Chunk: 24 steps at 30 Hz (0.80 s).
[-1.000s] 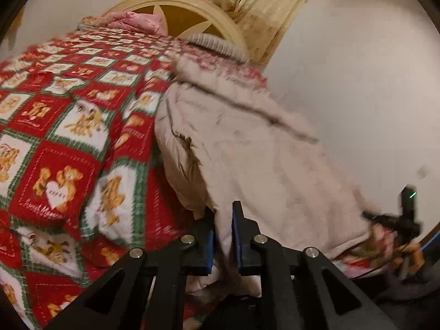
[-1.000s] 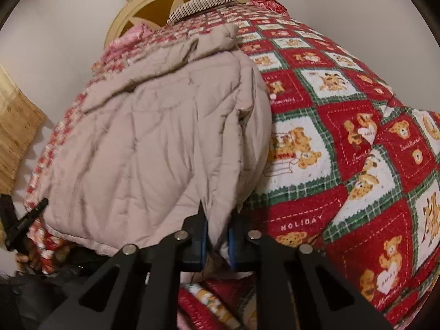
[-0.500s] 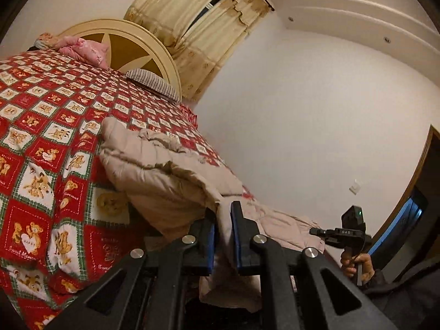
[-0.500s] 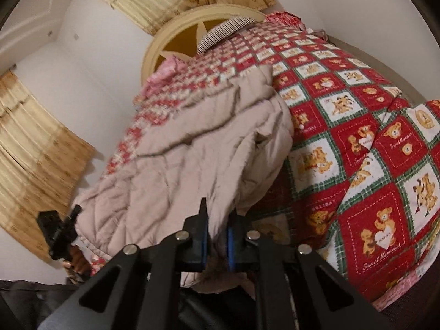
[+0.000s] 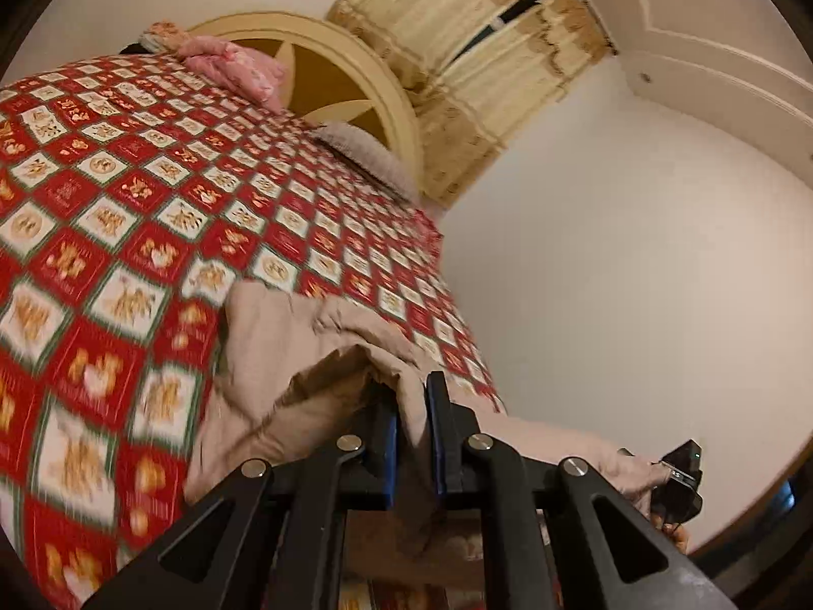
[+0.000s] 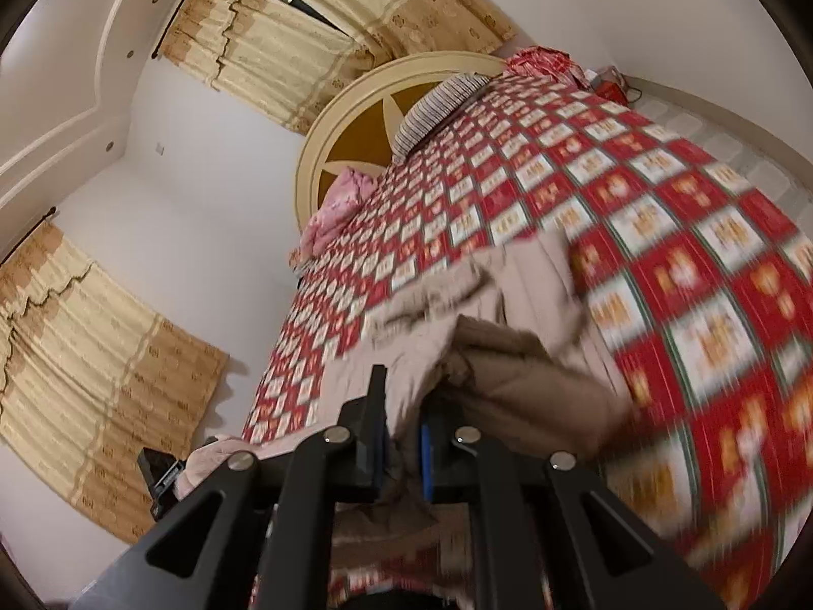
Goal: Fold large clothes
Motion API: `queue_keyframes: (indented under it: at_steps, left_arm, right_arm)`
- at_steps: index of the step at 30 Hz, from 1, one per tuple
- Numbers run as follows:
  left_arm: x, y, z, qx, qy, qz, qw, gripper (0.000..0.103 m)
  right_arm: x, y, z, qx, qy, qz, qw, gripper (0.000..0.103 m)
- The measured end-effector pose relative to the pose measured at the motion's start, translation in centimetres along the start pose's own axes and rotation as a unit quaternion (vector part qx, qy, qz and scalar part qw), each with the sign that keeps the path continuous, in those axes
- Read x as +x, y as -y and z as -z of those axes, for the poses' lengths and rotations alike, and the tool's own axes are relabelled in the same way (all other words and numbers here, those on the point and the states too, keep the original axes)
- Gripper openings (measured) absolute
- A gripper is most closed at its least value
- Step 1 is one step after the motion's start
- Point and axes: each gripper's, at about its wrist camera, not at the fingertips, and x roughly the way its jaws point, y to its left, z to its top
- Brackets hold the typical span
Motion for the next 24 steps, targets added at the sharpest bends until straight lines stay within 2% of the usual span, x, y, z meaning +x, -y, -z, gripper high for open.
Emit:
queue_keyframes:
  at_steps: [5,10,16,22,24]
  left_arm:
    - [6.5,-2.8,-4.4,-0.032,-0.013,-0.047,0.9983,0.01]
    - [12.0,-5.7,-6.7,-0.047,-0.023,-0.095,0.9941,0.01]
    - [17.5,-8.7,-8.1,-0.062,-0.046,-0.139,0.9873,0.01]
    - [20.9,-10.2,-8.1,-0.058,-0.062,-0.176,0.9807,0.011]
    - [21.5,-11.3,-8.0,-0.083,-0.068,-0.183,0.9773,0.014]
  right_arm:
    - [7.4,1.0,-6.4,0.009,0.006,0.028,1.0,0.013]
    - [14.9,3.8,-10.1,0.029,0.008,0.071,0.997,0.013]
    - [21.1,8.5,-11.6,0.07,-0.002,0.095,0.993,0.013]
    - [24.7,10.5,-11.5,0.07,-0.017,0.12,0.99,0.015]
    - [25.7,11.2,-11.4,0.068,-0.021,0.124,0.99,0.018]
